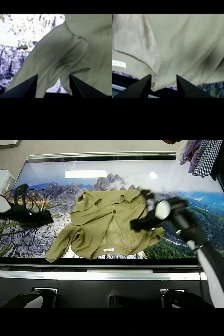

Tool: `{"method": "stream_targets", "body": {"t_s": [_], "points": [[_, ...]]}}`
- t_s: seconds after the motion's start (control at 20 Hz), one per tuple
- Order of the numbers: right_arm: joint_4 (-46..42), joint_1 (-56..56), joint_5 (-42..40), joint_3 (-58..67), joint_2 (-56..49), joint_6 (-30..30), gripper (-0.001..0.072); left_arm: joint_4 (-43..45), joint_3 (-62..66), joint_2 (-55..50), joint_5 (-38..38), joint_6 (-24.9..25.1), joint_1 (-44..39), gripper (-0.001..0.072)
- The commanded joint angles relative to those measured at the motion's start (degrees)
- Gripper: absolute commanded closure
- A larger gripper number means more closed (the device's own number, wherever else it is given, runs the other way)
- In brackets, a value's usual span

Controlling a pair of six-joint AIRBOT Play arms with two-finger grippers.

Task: Fold the clothes and pants, and hang the long-sleeved shirts on hangers.

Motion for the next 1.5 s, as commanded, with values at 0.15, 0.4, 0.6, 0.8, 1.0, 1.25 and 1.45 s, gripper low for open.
{"method": "stream_targets", "body": {"t_s": [0.15, 0.4, 0.6, 0.8, 1.0, 1.25, 1.45], "points": [[-12.61, 16.55, -2.8, -5.51, -4.61, 11.8, 0.0332, 0.74, -7.08, 1.81, -0.37, -0.92, 0.04, 0.0244], [-17.64, 16.9, -2.62, -5.51, -9.33, 17.59, 0.0332, 0.76, -7.08, 1.81, -0.33, -0.92, 0.04, 0.0244], [-23.1, 16.9, -2.58, -5.51, -11.58, 21.05, 0.0333, 0.76, -7.08, 1.81, -0.02, -0.92, 0.07, 0.0244], [-24.09, 16.9, -2.38, -5.51, -13.09, 23.47, 0.0345, 0.76, -7.06, 1.79, 0.15, -0.92, 0.07, 0.0243], [-24.09, 16.9, 0.11, -5.51, -13.33, 23.41, 0.0595, 0.76, -7.06, 1.79, 0.15, -0.92, 0.07, 0.0243], [-24.11, 16.9, 3.02, -5.51, -12.9, 23.43, 0.0687, 0.76, -7.06, 1.79, 0.13, -0.92, 0.07, 0.0243], [-23.87, 16.9, 2.08, -5.4, -9.31, 23.43, 0.0667, 0.76, -7.06, 1.79, 0.13, -0.92, 0.07, 0.0244]]}}
